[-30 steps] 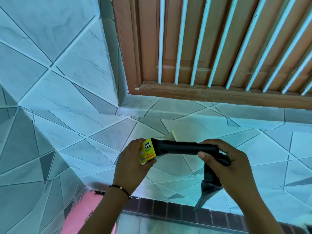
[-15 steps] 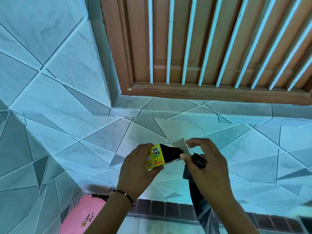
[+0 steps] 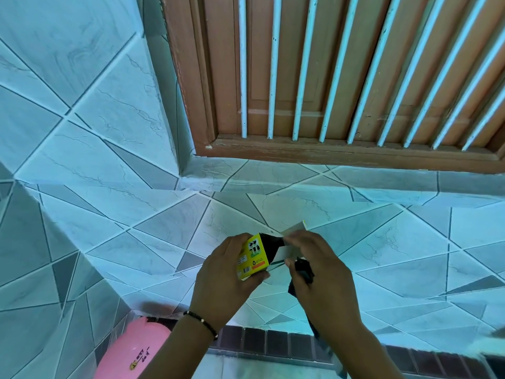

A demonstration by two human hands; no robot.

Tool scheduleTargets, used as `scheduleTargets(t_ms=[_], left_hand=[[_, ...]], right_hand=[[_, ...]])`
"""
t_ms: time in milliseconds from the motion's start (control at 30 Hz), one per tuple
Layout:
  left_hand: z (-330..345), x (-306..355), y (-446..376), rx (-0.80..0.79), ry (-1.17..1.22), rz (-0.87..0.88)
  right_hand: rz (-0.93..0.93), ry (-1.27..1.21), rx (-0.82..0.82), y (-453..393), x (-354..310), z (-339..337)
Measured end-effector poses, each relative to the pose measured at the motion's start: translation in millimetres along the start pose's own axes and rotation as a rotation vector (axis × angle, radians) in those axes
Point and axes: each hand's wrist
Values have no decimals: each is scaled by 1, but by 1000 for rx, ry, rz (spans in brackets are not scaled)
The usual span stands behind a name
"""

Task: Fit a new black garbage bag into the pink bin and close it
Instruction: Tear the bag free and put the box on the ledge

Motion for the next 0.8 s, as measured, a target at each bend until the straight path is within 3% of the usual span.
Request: scheduleTargets(t_ms=[133,267,433,600,800], left_hand=[[-3,10,1,-17,-8,38],[-5,10,-1,-1,-62,110],[-3,7,-2,-2,-87,88],[-2,6,-3,12,-51,1],[-3,0,-5,-6,-122,24]], right_hand=[[-2,-36,81,0,-1,8],[-43,-108,23,-2,3,12],[-109,12,-5,-8,5,14],[31,-87,-209,-9,-1,10],[-217,84,-203,-7,3,16]])
Point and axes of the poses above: each hand's wrist, its own y-axis away from the middle knuckle, its own z-axis out of the palm, x = y × z, and after that the axes turned 8 degrees about -z, right-handed
